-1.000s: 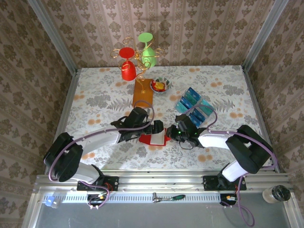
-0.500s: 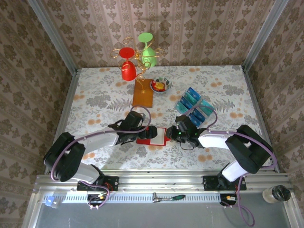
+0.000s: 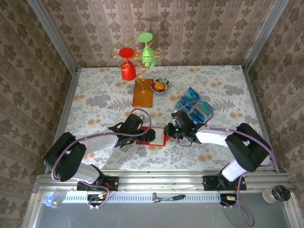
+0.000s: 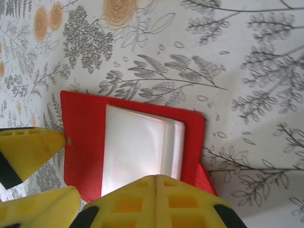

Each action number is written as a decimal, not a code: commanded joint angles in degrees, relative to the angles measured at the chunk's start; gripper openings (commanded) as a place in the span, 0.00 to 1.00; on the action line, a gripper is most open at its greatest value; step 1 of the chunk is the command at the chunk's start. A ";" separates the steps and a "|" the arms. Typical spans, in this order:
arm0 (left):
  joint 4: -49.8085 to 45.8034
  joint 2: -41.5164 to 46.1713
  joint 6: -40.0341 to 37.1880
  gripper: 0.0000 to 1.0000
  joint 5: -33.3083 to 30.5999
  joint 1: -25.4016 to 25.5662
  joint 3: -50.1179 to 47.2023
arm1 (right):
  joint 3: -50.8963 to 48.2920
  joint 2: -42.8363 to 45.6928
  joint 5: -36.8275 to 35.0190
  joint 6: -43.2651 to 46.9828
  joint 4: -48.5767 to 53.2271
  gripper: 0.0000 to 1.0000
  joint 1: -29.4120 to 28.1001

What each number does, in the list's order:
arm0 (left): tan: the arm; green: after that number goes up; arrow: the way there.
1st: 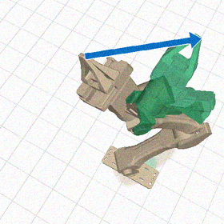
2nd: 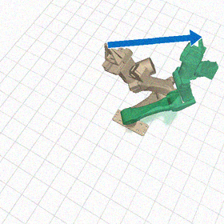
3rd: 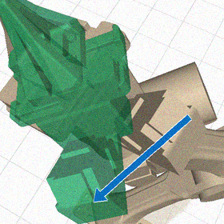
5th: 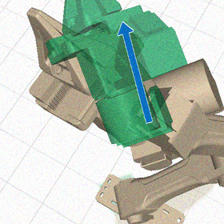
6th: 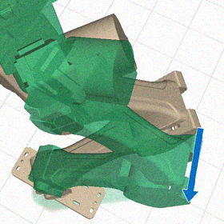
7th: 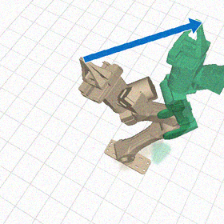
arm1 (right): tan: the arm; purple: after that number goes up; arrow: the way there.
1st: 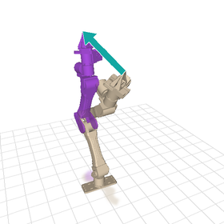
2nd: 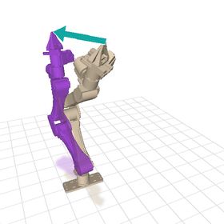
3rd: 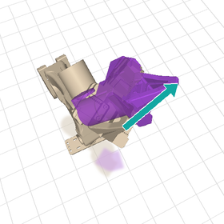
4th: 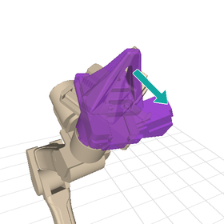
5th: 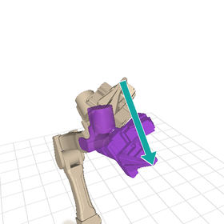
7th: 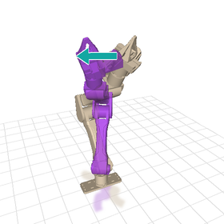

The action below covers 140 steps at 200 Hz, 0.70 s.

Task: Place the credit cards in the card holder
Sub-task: Open the card holder at the center of the table.

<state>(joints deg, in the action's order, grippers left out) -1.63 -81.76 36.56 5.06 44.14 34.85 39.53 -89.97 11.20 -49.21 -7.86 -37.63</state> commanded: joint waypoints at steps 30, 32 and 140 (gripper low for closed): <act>-1.30 -0.16 -2.49 1.00 -4.64 1.50 -0.93 | 5.64 -4.38 2.68 2.48 4.62 0.01 0.01; -1.28 -0.22 -2.51 1.00 -4.69 1.55 -0.93 | 5.78 -4.52 2.69 2.48 4.65 0.01 0.01; -1.68 -0.03 -2.46 1.00 -7.86 3.97 -1.47 | 9.24 -10.59 2.99 3.31 6.29 0.01 -0.25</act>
<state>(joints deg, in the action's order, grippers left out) -1.69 -81.76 35.07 -1.13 47.53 34.37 47.03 -98.87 13.06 -47.37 -3.40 -37.65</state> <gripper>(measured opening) 0.999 0.044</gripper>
